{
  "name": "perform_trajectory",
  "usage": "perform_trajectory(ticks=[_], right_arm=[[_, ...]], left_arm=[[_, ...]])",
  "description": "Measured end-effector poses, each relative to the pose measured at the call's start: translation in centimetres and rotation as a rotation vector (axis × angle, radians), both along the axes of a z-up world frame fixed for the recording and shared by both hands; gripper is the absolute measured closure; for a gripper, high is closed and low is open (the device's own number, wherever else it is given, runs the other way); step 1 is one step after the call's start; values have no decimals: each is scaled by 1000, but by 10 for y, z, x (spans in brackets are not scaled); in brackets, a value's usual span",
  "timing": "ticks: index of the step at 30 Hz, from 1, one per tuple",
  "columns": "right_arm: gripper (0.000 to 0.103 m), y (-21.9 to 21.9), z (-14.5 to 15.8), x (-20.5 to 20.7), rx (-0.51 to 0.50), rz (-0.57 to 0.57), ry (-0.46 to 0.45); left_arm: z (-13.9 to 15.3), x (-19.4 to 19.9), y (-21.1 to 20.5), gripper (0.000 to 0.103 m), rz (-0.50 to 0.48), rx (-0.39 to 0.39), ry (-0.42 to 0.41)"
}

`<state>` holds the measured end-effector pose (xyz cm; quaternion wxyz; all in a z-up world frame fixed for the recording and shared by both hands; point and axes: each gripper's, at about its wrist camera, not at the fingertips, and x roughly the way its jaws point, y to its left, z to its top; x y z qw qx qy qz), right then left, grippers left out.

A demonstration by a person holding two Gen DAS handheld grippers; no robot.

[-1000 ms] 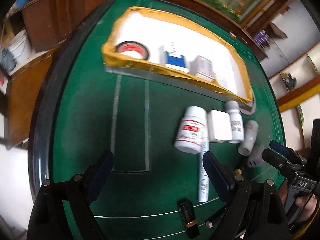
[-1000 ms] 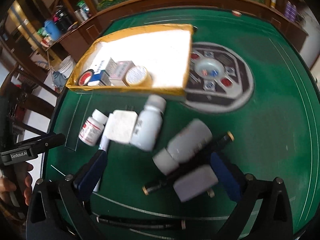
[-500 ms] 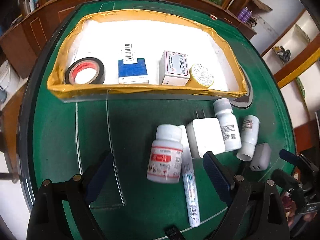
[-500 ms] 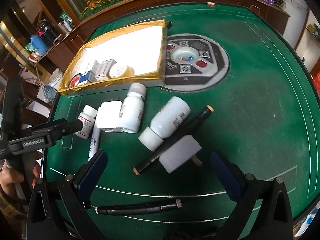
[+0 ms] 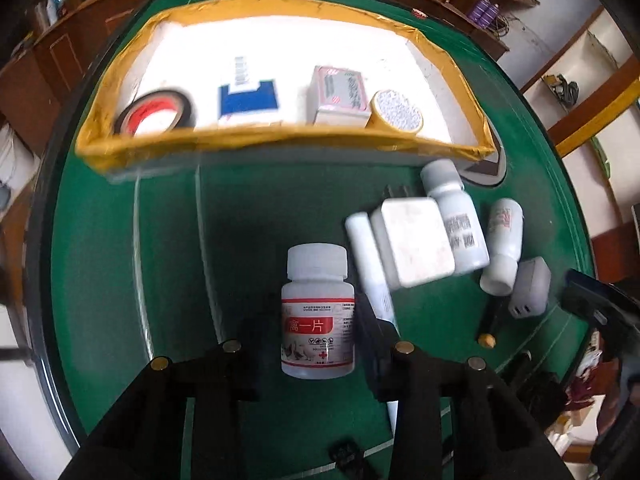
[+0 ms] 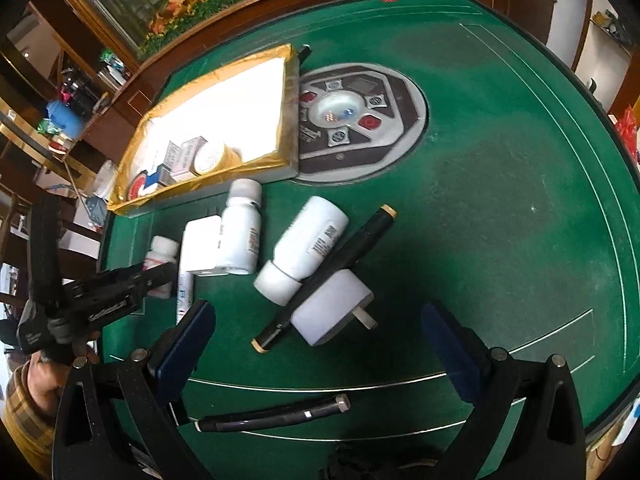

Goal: Organize rigid objects
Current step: 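Grasp the white pill bottle with red label using the left tool, then hold the pill bottle in the left tool while the right tool reaches the white charger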

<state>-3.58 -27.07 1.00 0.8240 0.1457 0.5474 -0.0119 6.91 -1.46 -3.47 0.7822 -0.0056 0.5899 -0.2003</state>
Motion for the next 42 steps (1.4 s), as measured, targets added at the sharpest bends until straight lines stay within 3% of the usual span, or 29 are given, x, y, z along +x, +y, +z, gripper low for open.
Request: perform_trajectory(ticks=[1, 3, 6, 8, 10, 24, 27, 33, 42], right_arm=[[32, 1, -3, 1, -1, 0, 18], [43, 1, -8, 3, 18, -3, 38], [47, 3, -16, 6, 48, -13, 51], [50, 3, -19, 8, 13, -23, 57], [59, -1, -21, 11, 7, -41, 71], [56, -18, -29, 14, 119, -96, 106], [57, -7, -26, 17, 81, -20, 107], [57, 42, -24, 18, -10, 278, 153], [56, 40, -28, 21, -4, 259, 159]], left_arm=[[0, -3, 2, 66, -1, -1, 1], [0, -12, 11, 66, -4, 3, 6], [0, -18, 20, 66, -3, -19, 14], [-1, -17, 26, 66, 12, -41, 24], [-2, -15, 25, 66, 23, -41, 29], [-2, -20, 27, 65, 29, -9, 7], [-3, -19, 20, 65, 27, -7, 9], [-3, -18, 18, 65, 33, -8, 15], [-6, -12, 20, 65, 58, -29, 36]])
